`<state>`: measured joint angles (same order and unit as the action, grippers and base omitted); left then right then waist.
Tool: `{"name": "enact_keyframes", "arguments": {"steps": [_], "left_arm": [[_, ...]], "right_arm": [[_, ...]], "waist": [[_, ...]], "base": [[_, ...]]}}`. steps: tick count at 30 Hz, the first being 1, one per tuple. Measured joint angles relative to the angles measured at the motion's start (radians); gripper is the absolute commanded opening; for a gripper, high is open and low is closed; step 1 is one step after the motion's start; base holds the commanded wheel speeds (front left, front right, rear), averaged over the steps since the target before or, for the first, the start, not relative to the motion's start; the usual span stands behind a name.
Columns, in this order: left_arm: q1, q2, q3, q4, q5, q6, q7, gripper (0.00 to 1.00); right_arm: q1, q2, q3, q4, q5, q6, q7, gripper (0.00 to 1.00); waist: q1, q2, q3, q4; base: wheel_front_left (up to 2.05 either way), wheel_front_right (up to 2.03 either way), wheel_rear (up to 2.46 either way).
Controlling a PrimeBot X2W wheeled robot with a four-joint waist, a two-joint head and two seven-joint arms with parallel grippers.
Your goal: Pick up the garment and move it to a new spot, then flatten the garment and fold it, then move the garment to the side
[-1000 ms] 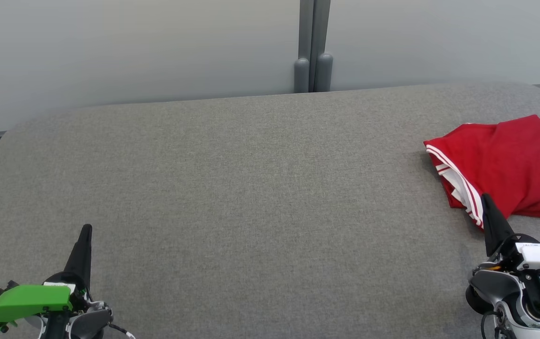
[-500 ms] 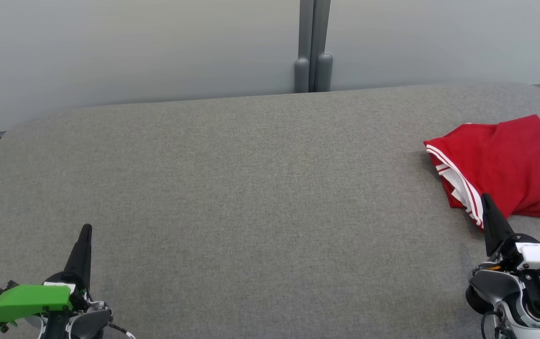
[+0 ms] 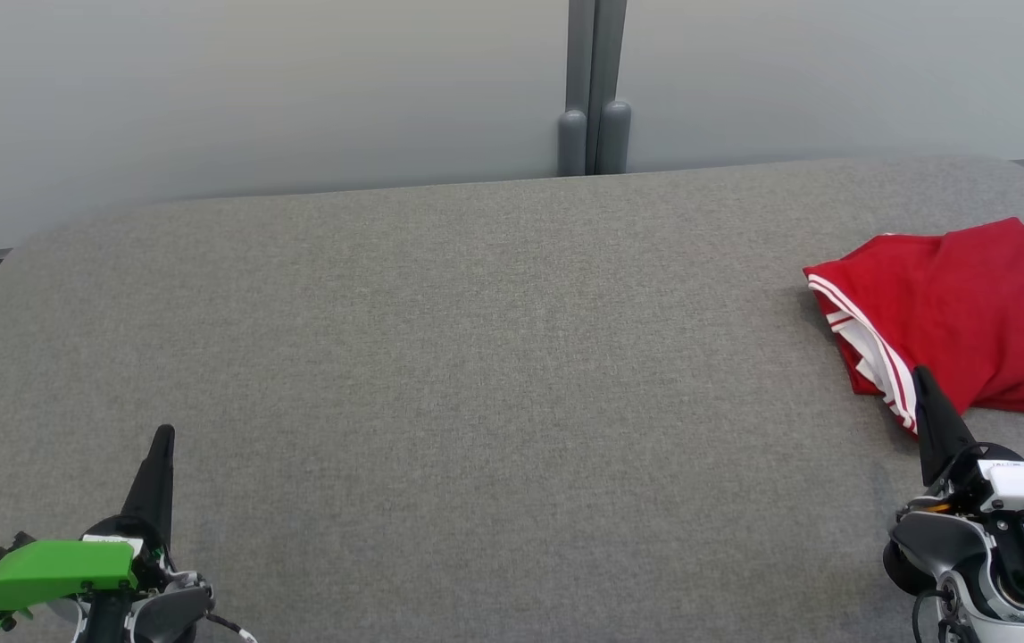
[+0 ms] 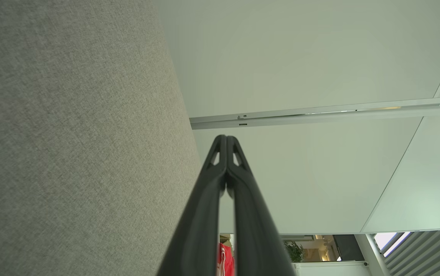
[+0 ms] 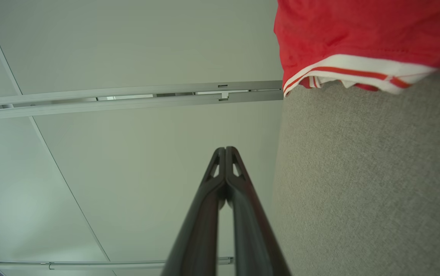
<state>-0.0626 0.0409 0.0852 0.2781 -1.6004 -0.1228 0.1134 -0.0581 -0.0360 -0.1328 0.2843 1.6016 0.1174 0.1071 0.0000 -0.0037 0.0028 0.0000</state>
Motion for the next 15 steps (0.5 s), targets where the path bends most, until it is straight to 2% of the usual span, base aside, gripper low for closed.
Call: {"name": "enact_keyframes", "arguments": {"steps": [15], "left_arm": [[0.0, 0.0, 0.0, 0.0, 0.0, 0.0, 0.0, 0.0]], "right_arm": [[0.0, 0.0, 0.0, -0.002, 0.0, 0.0, 0.001, 0.0]], "waist": [[0.0, 0.0, 0.0, 0.0]], "base": [[0.0, 0.0, 0.0]]}}
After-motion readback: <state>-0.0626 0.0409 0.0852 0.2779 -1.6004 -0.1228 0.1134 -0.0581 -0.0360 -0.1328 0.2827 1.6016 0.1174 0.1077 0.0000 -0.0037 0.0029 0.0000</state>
